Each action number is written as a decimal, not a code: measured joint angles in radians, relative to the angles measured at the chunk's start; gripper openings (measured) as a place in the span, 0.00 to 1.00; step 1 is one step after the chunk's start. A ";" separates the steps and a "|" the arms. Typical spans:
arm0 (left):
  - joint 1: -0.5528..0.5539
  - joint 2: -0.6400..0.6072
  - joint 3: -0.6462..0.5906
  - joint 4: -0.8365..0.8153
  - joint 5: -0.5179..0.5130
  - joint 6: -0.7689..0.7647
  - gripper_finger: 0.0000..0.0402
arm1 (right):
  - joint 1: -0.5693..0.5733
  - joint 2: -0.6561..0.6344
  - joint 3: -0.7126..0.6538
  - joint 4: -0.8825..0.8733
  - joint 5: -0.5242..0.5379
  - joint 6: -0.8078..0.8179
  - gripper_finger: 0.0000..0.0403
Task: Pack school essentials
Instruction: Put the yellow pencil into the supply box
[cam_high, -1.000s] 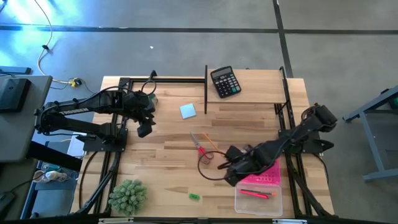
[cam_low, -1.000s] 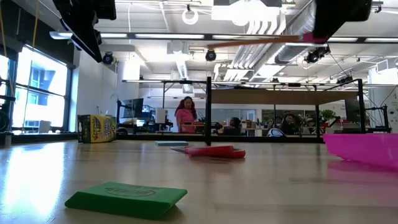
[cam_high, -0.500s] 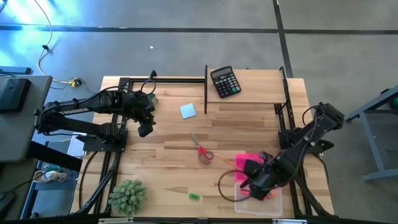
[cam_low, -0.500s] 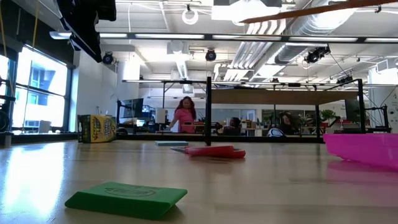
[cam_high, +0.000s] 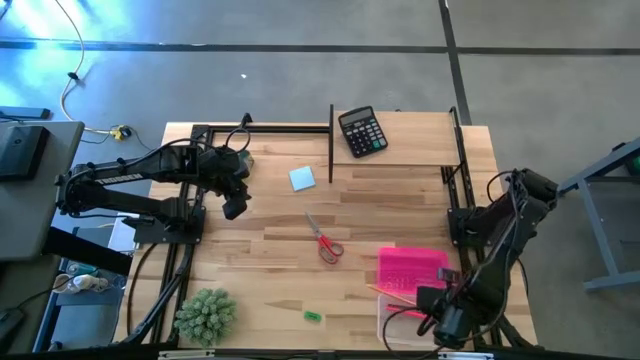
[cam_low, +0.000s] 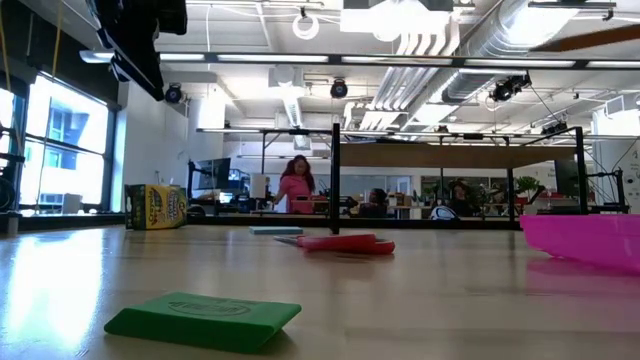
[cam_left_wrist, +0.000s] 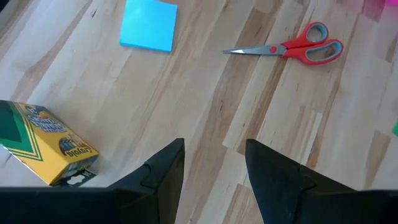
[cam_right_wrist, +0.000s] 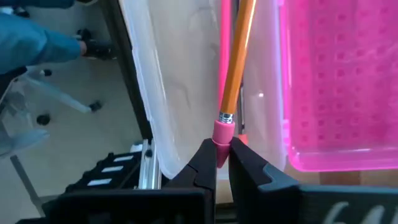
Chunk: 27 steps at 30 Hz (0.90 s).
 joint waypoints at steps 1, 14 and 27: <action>0.000 0.000 0.000 0.000 -0.004 -0.001 0.39 | 0.011 0.000 -0.005 0.003 -0.004 0.005 0.02; 0.000 0.000 0.000 0.001 -0.013 -0.078 0.39 | 0.109 0.000 -0.113 0.151 -0.116 0.042 0.02; 0.000 0.000 0.000 0.001 -0.014 -0.132 0.39 | 0.111 0.001 -0.237 0.336 -0.139 0.094 0.02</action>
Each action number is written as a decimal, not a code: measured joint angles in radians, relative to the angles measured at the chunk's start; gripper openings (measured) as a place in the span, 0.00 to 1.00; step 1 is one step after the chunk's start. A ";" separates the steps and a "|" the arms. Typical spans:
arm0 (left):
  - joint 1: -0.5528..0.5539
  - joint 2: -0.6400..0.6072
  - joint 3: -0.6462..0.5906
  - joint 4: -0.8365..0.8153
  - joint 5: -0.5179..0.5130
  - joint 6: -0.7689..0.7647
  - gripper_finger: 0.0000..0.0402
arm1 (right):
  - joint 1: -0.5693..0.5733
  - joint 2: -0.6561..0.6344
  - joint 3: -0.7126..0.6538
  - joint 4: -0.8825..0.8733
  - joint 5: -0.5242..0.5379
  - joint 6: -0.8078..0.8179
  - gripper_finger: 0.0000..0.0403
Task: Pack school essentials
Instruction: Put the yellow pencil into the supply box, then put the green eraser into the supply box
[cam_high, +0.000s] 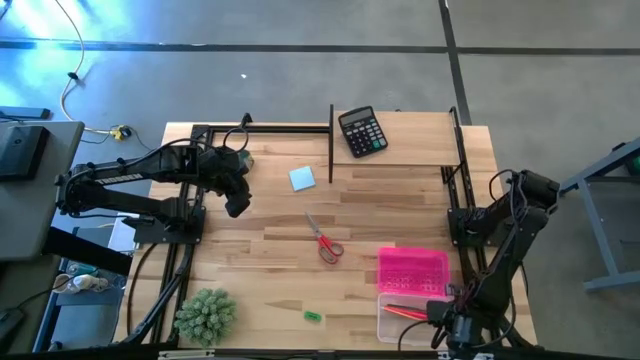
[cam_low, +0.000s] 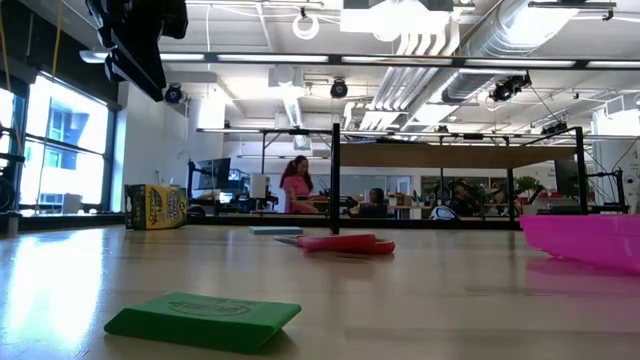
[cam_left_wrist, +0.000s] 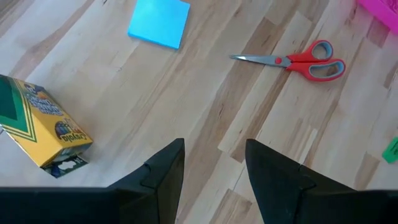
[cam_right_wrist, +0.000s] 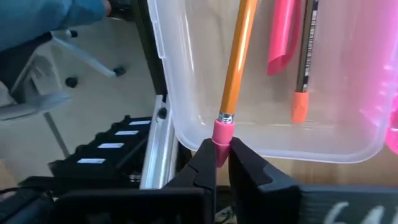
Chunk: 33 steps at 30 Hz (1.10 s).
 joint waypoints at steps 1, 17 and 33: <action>0.000 0.000 0.000 0.000 0.000 0.000 0.39 | 0.000 0.000 -0.002 0.010 -0.001 0.003 0.03; 0.000 0.000 0.000 0.000 0.003 -0.003 0.39 | 0.000 0.000 -0.002 0.011 -0.013 0.005 0.26; 0.000 0.000 0.000 0.000 0.003 -0.018 0.39 | -0.028 -0.096 -0.002 0.026 0.359 0.276 0.32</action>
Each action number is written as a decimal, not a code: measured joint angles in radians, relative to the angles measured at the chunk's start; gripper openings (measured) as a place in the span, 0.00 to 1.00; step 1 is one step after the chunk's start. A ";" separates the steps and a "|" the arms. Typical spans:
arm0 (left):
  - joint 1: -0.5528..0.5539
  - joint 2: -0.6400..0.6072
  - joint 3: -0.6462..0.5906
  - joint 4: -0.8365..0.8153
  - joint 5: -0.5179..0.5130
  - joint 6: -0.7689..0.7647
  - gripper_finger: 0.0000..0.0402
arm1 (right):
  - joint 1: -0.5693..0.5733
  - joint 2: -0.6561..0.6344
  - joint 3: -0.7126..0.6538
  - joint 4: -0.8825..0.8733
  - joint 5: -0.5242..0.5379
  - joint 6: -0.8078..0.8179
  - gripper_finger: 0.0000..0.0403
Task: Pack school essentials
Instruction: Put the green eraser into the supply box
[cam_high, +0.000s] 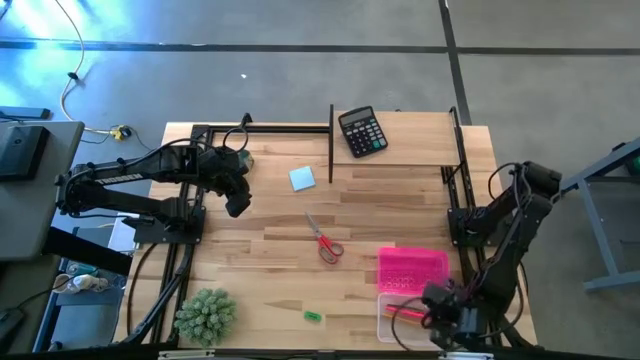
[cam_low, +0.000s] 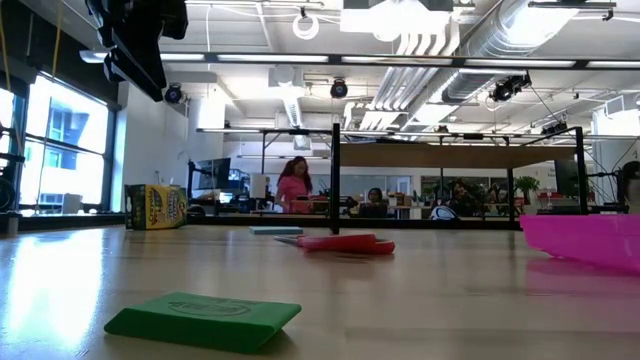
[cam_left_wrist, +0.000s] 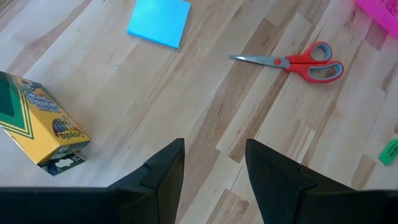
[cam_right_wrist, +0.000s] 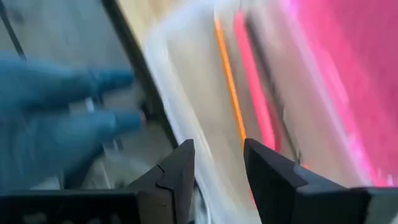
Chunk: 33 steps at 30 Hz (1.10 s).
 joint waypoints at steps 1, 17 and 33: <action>0.000 0.000 0.000 0.000 0.000 0.000 0.40 | -0.009 -0.003 0.000 0.000 0.040 0.018 0.32; 0.021 0.000 0.000 -0.017 -0.134 0.019 0.65 | -0.269 -0.004 0.000 0.011 0.243 0.013 0.32; 0.281 0.002 0.000 -0.086 0.033 0.262 0.70 | -0.529 -0.003 0.098 0.097 0.357 -0.257 0.32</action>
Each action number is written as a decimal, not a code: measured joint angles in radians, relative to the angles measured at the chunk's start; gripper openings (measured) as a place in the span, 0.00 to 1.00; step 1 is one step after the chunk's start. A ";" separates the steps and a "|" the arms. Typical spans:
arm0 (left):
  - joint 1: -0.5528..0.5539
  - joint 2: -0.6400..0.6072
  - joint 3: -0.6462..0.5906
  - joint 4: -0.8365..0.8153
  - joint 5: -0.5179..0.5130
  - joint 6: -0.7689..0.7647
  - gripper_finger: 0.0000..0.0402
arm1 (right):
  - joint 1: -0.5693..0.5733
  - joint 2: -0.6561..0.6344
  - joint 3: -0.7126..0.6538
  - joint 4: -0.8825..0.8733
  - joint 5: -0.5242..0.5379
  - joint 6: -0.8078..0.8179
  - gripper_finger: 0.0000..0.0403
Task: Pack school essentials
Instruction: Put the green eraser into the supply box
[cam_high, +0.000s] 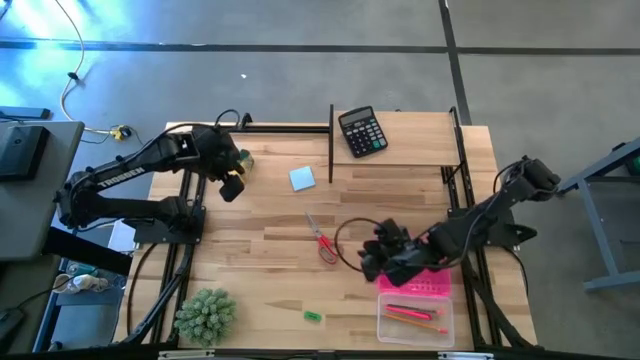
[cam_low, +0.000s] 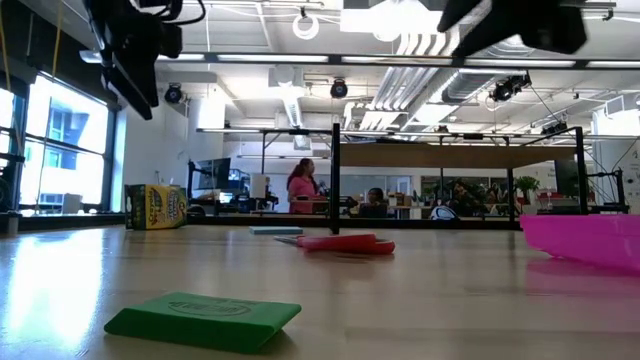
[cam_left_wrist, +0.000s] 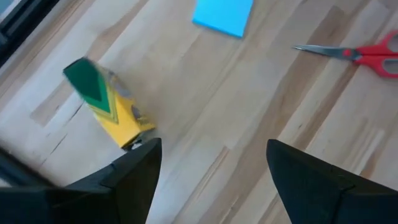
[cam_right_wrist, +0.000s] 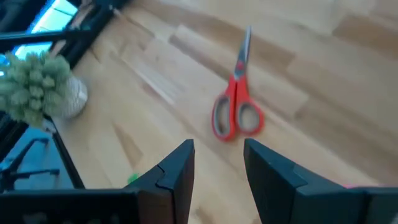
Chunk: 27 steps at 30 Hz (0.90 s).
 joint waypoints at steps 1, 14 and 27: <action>0.004 0.000 0.000 0.005 0.008 0.010 0.70 | -0.013 0.000 0.011 -0.001 0.000 -0.021 0.32; 0.002 0.000 0.000 0.114 0.103 0.096 0.70 | -0.164 0.000 0.171 -0.008 -0.016 -0.299 0.32; 0.002 -0.001 0.000 0.105 0.104 0.124 0.70 | -0.222 0.153 0.453 -0.204 -0.041 -0.439 0.32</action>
